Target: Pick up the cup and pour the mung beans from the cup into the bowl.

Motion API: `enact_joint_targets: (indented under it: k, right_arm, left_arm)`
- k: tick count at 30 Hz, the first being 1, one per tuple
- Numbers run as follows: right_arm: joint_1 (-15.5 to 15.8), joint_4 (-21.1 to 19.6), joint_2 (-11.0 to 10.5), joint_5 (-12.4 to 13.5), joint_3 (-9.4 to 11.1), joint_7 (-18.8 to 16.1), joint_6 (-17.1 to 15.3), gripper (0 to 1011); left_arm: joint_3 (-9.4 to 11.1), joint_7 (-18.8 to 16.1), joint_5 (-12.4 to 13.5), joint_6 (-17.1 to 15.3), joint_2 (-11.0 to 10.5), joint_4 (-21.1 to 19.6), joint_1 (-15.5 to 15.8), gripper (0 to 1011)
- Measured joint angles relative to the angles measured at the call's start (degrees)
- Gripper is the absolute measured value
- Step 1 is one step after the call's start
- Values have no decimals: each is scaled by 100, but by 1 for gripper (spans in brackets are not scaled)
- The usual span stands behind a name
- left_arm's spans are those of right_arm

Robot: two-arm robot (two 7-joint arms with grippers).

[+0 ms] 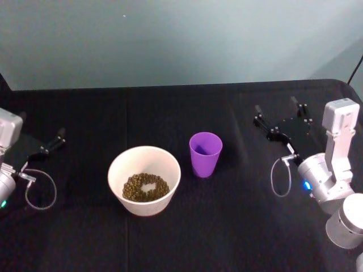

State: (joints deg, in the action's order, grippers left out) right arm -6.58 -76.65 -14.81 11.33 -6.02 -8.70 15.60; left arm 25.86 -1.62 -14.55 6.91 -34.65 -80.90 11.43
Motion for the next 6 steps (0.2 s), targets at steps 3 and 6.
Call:
enact_joint_targets:
  k: [3,6]
  right_arm:
    - [0,-2,-1,2,-2,0,1,1000]
    - [0,-3,-3,3,-2,0,1,1000]
  left_arm:
    - [0,0,0,0,0,0,0,1000]
    - [0,0,0,0,0,0,0,1000]
